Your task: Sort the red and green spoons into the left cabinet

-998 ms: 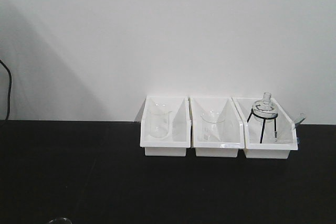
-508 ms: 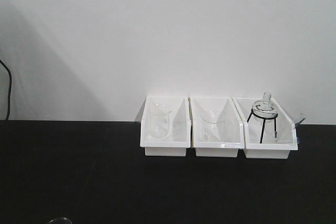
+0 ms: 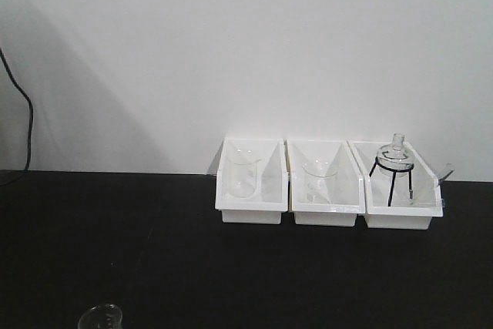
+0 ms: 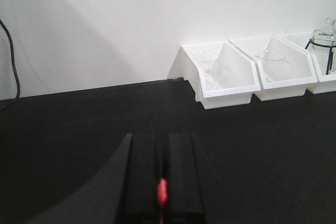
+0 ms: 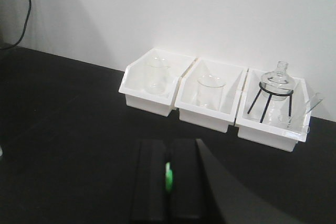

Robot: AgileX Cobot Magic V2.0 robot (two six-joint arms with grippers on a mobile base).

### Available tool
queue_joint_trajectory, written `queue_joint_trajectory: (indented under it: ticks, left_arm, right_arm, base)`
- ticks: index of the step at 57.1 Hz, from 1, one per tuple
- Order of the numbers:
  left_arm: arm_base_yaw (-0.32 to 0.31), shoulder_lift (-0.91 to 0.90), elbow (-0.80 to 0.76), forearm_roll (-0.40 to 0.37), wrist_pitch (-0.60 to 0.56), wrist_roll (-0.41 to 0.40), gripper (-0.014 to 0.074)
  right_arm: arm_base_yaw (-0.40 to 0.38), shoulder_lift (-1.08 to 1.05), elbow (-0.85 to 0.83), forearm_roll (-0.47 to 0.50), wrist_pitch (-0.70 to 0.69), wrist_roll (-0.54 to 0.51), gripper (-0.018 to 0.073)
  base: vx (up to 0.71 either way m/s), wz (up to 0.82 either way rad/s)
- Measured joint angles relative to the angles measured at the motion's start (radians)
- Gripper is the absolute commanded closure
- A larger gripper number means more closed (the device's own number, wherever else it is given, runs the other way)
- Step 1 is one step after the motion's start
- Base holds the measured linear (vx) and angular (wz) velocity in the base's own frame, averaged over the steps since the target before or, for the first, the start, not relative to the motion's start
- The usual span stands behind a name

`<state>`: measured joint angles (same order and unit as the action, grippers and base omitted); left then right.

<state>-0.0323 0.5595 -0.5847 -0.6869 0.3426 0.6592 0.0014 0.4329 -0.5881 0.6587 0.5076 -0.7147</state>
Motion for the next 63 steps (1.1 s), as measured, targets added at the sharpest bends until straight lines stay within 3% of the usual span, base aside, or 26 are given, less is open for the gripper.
queue_joint_trajectory:
  ticks: [63]
  left_arm:
    - [0.000,0.000,0.000,0.000,0.000,0.000,0.0597]
  right_arm:
    - [0.000,0.000,0.000,0.000,-0.003,0.000,0.0563]
  base:
    - [-0.11,0.34]
